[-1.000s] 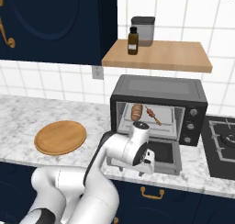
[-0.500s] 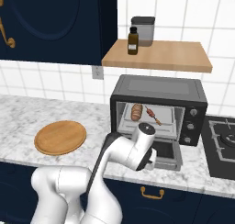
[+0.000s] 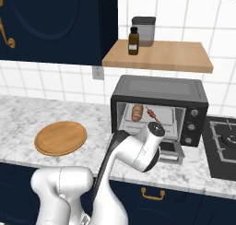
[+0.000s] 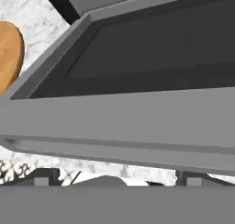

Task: Pick up the kebab skewer and baguette bread, and place them inside the toaster oven. Close the toaster oven door and start by setting the timer.

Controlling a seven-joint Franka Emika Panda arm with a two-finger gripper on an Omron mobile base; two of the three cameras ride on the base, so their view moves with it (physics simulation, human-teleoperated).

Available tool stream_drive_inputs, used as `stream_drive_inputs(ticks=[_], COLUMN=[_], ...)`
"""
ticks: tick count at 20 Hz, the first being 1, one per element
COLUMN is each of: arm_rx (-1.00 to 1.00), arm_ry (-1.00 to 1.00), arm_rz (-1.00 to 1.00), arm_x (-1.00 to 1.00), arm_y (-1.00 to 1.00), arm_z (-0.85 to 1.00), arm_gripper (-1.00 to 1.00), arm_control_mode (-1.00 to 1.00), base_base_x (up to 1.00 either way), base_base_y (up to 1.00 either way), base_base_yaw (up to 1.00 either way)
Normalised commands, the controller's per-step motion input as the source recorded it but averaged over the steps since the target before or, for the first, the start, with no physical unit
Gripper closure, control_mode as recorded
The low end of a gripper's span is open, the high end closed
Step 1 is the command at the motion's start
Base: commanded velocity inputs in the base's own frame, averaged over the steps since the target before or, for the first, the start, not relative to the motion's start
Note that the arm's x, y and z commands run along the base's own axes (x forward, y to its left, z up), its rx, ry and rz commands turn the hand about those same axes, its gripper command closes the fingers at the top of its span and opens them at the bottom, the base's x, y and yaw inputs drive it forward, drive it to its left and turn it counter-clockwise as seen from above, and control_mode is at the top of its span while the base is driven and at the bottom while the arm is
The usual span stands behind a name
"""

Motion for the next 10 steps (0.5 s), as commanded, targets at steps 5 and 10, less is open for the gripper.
stream_drive_inputs(ticks=[5, 10], arm_rx=[0.00, 0.00], arm_ry=[-0.47, -0.43], arm_rz=[-0.10, -0.10], arm_x=[1.00, 1.00], arm_y=[0.54, 0.52], arm_z=[0.48, 0.28], arm_gripper=[-1.00, -1.00], arm_control_mode=[-1.00, -1.00], base_base_x=[0.00, 0.00], base_base_y=[0.00, 0.00], base_base_yaw=[0.00, 0.00])
